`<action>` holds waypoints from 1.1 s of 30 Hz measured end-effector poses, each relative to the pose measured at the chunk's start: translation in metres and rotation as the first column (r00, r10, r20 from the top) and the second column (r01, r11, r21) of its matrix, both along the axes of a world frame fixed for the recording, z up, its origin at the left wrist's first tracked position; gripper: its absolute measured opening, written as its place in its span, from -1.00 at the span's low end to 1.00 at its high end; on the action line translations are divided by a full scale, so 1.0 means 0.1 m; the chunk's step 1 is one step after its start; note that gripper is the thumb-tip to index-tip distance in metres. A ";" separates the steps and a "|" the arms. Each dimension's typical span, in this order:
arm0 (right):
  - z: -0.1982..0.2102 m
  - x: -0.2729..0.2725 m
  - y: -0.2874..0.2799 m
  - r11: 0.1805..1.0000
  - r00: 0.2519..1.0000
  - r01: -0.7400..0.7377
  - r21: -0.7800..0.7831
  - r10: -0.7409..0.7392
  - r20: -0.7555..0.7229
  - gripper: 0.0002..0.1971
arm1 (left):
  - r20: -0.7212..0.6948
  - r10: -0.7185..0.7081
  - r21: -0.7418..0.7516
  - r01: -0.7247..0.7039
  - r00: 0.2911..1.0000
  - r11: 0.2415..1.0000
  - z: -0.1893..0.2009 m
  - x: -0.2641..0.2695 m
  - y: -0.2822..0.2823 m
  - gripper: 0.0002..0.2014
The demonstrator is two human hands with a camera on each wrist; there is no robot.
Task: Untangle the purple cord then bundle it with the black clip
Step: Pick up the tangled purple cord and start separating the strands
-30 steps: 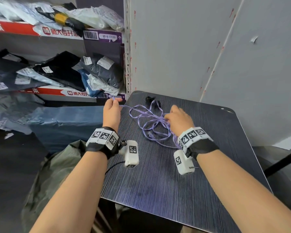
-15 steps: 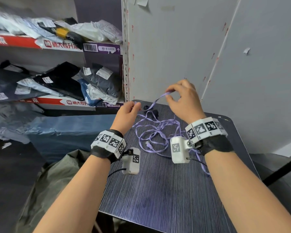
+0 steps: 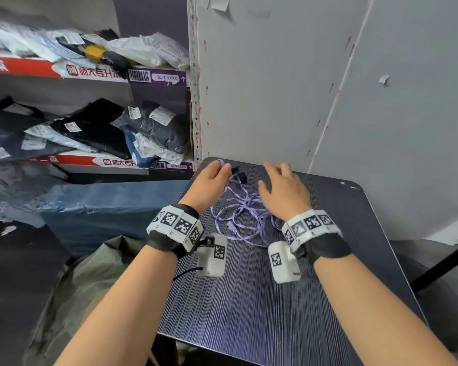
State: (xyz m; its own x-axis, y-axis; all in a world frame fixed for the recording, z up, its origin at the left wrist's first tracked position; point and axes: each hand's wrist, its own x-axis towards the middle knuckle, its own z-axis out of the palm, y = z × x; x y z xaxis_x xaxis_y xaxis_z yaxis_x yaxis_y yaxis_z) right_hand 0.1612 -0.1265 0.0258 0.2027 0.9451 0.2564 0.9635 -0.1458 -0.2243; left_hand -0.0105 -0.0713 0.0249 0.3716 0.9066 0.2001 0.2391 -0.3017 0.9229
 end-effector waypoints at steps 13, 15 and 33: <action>-0.40 -0.04 -0.03 0.952 0.766 -0.133 0.275 0.275 -0.581 -0.78 | 0.223 -0.111 -0.228 0.162 0.968 0.960 0.17 -0.01 -0.11 -0.74; -0.40 0.03 -0.04 0.958 0.762 -0.094 0.272 0.245 -0.599 -0.78 | 0.223 -0.080 -0.222 0.130 0.972 0.966 0.15 -0.05 -0.08 -0.77; 0.04 -0.17 0.00 0.889 0.406 -0.308 0.338 0.444 -0.799 -0.84 | 0.292 -0.184 -0.333 0.280 0.939 0.901 0.15 0.13 -0.23 -0.44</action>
State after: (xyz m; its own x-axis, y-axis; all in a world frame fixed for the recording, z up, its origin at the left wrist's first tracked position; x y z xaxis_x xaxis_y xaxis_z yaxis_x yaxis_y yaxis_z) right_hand 0.1438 -0.1265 0.0302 0.0121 0.9584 0.2853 0.2426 0.2739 -0.9306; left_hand 0.0028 -0.0944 0.0403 0.5623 0.8268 -0.0139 -0.0459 0.0479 0.9978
